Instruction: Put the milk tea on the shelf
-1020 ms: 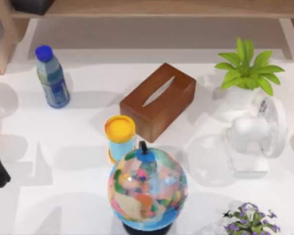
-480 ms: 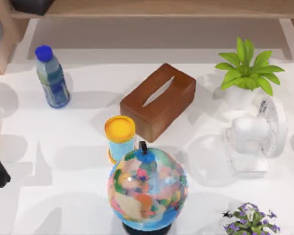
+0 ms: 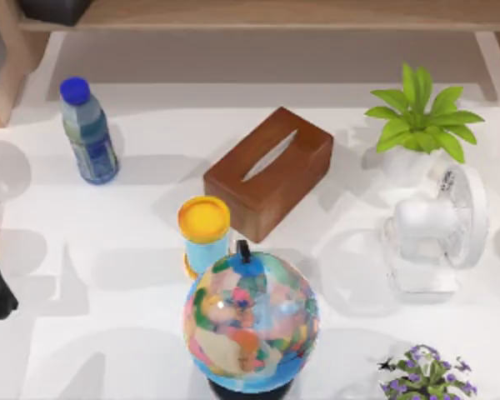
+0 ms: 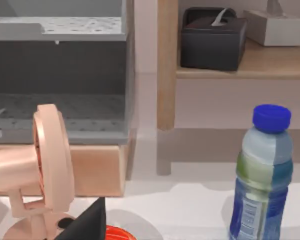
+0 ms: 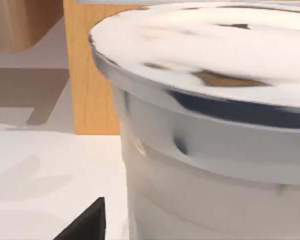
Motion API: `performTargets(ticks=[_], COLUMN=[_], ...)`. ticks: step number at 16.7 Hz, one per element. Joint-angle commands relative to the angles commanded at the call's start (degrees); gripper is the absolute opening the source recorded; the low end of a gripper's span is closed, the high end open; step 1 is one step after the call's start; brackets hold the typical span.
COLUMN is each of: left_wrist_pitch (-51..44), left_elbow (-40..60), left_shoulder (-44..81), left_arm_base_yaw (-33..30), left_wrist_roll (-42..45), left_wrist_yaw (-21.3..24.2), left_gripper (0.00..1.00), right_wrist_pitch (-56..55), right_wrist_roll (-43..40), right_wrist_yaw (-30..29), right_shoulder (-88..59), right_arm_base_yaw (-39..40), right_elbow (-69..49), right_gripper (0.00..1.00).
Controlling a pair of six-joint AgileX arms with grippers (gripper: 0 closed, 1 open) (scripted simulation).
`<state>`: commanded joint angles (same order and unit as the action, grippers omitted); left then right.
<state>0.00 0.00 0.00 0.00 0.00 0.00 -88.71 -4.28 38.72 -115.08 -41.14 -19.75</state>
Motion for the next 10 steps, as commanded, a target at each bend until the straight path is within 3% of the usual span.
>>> performTargets(ticks=[3, 7, 10], left_wrist_pitch=[0.0, 0.0, 0.0], left_elbow=[0.0, 0.0, 0.0], left_shoulder=[0.0, 0.0, 0.0], left_arm_base_yaw=[0.0, 0.0, 0.0], left_wrist_roll=[0.0, 0.0, 0.0], left_wrist_yaw=[0.0, 0.0, 0.0], left_gripper=[1.00, 1.00, 1.00], right_wrist_pitch=[1.8, 2.1, 2.1], right_wrist_roll=[0.6, 0.6, 0.6], right_wrist_yaw=[-4.1, -4.6, -4.6], right_shoulder=[-2.2, -2.6, -2.6], right_arm_base_yaw=[4.1, 4.6, 4.6], right_elbow=[-4.4, -5.0, -5.0], right_gripper=[1.00, 1.00, 0.77])
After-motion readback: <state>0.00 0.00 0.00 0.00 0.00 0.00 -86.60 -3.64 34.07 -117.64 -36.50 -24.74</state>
